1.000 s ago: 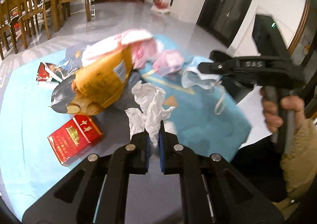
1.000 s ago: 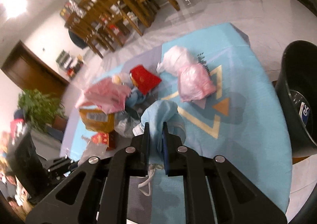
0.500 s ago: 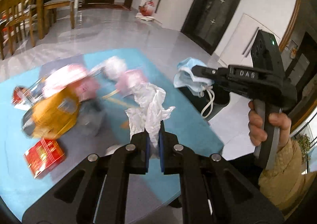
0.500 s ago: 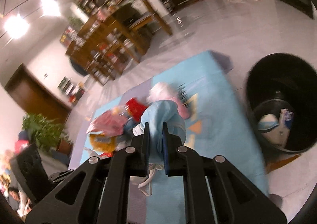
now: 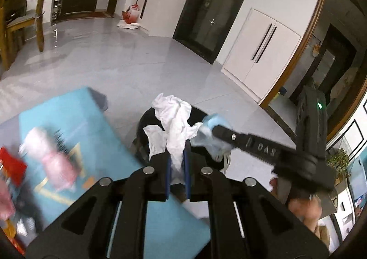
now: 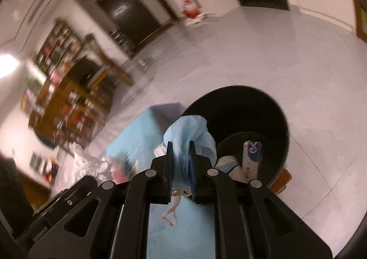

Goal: Collect trash
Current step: 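Carry tissue and mask over the black bin and open both tools, then grasp the red cigarette box with the left tool while the right tool grasps a tissue ball, then drop the cigarette box and tissue ball into the black bin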

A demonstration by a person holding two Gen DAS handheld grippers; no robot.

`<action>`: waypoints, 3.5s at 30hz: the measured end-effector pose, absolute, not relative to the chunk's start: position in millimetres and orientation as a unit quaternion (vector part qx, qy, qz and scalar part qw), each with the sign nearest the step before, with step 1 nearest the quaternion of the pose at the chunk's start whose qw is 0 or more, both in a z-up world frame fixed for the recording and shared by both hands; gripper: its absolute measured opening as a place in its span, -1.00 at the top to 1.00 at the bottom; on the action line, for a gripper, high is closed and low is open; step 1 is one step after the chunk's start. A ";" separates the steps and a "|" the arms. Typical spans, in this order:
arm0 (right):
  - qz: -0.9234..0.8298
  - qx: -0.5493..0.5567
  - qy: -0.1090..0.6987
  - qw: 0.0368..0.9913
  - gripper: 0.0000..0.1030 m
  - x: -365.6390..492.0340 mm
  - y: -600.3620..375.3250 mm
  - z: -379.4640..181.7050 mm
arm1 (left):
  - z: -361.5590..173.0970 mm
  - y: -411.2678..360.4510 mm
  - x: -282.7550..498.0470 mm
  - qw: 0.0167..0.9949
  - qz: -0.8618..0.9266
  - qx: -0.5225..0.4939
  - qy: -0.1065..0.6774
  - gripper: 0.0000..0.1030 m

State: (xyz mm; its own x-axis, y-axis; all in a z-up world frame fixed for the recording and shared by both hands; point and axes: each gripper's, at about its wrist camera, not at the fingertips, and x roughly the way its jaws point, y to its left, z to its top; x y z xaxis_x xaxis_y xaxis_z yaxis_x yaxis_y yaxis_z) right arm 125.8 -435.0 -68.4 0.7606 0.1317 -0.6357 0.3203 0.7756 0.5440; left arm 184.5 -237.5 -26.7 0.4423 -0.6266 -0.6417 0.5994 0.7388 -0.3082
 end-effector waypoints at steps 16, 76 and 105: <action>-0.061 0.396 0.349 0.847 -0.18 134.8 -446.9 -89.6 | -72.4 -227.0 146.3 0.878 -0.290 0.037 0.378 -0.82; 0.284 -0.059 0.518 0.805 0.38 102.2 -116.4 -151.3 | -160.9 97.8 120.8 0.839 -0.145 0.069 0.521 -0.53; 0.001 0.316 0.394 0.863 0.38 107.2 -420.4 -82.1 | -61.5 -149.4 124.5 0.856 -0.329 -0.007 0.400 -0.53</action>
State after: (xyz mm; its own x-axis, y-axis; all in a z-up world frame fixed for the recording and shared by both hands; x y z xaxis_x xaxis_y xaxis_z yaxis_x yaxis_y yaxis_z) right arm 107.2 -420.4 -82.1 0.6898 0.2499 -0.6795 0.2480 0.8003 0.5460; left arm 124.5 -149.4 -61.5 0.4639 -0.5682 -0.6797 0.5577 0.7834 -0.2743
